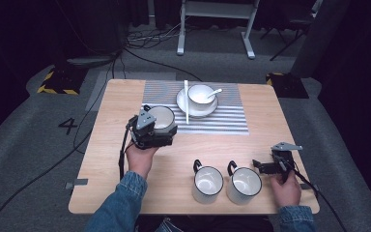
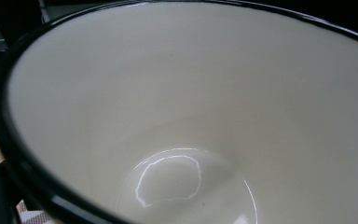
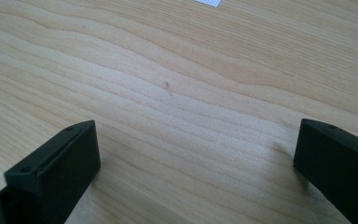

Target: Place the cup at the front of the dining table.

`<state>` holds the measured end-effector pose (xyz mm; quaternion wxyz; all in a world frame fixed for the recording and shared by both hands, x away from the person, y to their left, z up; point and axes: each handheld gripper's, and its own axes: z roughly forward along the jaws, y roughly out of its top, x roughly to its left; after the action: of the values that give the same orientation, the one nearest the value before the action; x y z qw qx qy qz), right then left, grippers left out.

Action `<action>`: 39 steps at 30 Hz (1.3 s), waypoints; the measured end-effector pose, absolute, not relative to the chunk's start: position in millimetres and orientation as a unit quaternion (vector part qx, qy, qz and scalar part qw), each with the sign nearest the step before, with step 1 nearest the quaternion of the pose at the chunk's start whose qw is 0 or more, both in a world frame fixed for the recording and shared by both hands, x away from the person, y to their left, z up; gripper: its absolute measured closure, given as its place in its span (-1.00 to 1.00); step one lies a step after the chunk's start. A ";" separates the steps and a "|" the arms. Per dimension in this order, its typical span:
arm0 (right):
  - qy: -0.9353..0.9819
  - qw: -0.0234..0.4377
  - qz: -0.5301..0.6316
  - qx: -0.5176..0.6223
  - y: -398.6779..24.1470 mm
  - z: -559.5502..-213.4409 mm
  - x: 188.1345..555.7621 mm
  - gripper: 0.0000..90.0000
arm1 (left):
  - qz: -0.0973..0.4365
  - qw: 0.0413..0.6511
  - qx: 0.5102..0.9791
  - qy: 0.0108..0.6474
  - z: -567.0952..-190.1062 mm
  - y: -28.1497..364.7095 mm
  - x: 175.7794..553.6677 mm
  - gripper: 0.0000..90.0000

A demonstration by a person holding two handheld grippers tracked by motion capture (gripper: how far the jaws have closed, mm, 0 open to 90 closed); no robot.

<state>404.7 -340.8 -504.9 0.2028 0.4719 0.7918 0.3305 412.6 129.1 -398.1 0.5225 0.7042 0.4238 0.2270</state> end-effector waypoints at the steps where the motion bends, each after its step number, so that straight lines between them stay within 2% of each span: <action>1: 0.792 0.203 0.331 0.471 -340.8 -504.9 404.7 -0.99 | 0.228 0.519 0.706 0.425 -397.0 129.6 416.2 -0.93; 7: 0.792 0.203 0.330 0.472 -340.9 -504.9 404.7 -0.99 | 0.224 0.526 0.701 0.427 -389.6 133.9 438.2 -0.93; 24: 0.792 0.203 0.331 0.472 -340.8 -504.9 404.7 -0.99 | 0.233 0.495 0.715 0.434 -381.6 128.7 496.4 -0.93; 31: 0.792 0.203 0.331 0.472 -340.8 -504.9 404.7 -0.99 | 0.232 0.507 0.700 0.447 -384.5 124.9 523.0 -0.93; 39: 0.792 0.203 0.330 0.472 -340.8 -504.9 404.7 -0.99 | 0.253 0.479 0.704 0.458 -390.9 126.1 554.5 -0.93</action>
<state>404.7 -340.8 -504.9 0.2027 0.4719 0.7918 0.3305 554.5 126.1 -390.9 0.4794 0.7044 0.4582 0.2529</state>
